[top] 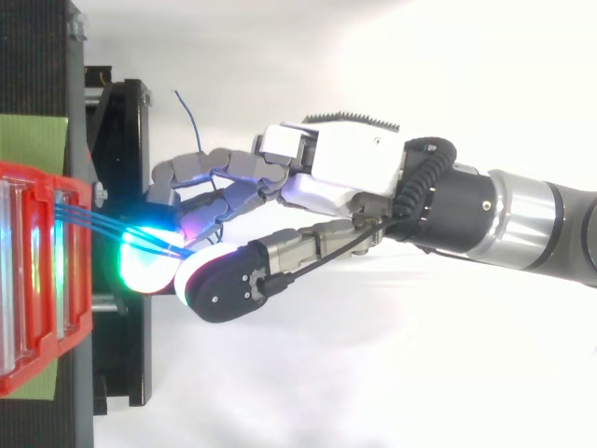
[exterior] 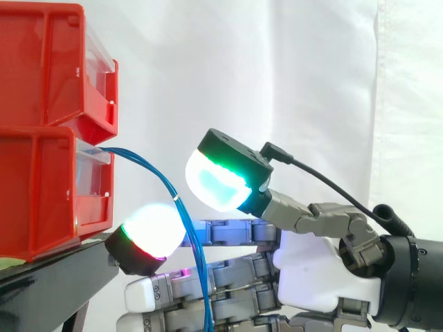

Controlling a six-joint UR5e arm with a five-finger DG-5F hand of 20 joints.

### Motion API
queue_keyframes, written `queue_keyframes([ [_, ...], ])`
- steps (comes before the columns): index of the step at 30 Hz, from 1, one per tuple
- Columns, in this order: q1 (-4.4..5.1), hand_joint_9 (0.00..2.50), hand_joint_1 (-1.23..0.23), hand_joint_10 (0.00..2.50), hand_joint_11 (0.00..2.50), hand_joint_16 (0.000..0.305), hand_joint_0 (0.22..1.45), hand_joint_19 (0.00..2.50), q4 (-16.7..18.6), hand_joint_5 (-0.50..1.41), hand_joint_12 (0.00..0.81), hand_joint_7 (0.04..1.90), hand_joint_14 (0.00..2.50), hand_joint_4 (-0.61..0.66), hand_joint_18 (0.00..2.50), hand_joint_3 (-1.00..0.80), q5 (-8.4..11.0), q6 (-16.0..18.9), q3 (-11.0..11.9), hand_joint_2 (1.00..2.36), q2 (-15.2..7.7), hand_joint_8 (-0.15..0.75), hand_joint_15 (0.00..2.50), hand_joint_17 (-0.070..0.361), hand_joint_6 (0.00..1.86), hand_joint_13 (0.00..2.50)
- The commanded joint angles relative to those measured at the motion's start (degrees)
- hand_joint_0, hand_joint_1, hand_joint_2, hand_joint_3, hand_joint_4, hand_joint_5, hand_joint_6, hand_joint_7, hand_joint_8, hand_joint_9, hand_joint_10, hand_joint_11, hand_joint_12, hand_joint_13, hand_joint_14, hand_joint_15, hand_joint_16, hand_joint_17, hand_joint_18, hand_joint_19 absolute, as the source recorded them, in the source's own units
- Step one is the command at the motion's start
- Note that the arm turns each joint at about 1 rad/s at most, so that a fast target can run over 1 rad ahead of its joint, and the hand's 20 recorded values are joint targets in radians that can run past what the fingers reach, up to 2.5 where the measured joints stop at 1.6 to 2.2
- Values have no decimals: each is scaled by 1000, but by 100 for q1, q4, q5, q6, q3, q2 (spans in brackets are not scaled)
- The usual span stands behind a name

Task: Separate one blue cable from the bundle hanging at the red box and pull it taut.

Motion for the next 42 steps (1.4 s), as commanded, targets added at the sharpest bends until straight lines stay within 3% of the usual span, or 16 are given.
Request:
queue_keyframes([
  [1, 19, 774, -620, 10, 316, 29, 650, 176, -96, -132, 296, 1197, 8, 175, 446, -359, 4, -7, 35, 1013, 0, 295, 211, 66, 527, 685],
  [8, 19, 774, -621, 10, 323, 29, 645, 180, -131, -144, 294, 1102, 8, 170, 449, -379, -5, 11, 71, 1011, 0, 295, 215, 66, 592, 687],
  [18, 1, 777, -517, 10, 333, 30, 599, 199, -412, -138, 299, 1092, 9, 178, 440, -458, -119, 20, 150, 1004, 17, 301, 225, 68, 602, 687],
  [30, -25, 797, -538, 10, 337, 30, 615, 196, -482, -142, 298, 1030, 10, 172, 445, -434, -145, -7, 141, 1006, 97, 307, 227, 68, 652, 694],
  [42, -78, 777, -681, 11, 360, 30, 630, 196, -667, -189, 299, 900, 9, 147, 455, -344, -145, -16, 141, 1013, 158, 296, 227, 68, 782, 692],
])
